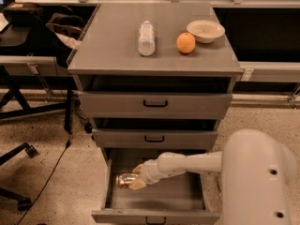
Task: Pick orange can from bottom drawer and place on counter
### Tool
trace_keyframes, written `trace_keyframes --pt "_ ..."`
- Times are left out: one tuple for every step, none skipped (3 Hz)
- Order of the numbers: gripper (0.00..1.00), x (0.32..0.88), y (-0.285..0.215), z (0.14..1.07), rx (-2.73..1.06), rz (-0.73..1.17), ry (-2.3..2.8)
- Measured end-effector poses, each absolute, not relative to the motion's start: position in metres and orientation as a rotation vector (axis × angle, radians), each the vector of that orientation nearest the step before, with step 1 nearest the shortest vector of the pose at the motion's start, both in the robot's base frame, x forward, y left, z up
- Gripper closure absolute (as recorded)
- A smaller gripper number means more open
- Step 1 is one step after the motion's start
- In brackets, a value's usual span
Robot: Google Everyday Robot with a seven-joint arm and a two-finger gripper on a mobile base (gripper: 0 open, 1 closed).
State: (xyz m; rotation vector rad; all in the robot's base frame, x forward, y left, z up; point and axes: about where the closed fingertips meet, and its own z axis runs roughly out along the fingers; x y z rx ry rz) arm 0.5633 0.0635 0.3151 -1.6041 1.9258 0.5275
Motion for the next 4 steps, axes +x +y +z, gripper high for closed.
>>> trace_keyframes --pt "1.0 0.591 0.049 0.367 -1.448 0.686 1.797" --pt "1.0 0.585 0.047 0.431 -1.466 0.782 1.622" --pt "1.0 0.568 0.053 0.432 -1.517 0.836 1.595" --pt "1.0 0.568 0.053 0.432 -1.517 0.836 1.594"
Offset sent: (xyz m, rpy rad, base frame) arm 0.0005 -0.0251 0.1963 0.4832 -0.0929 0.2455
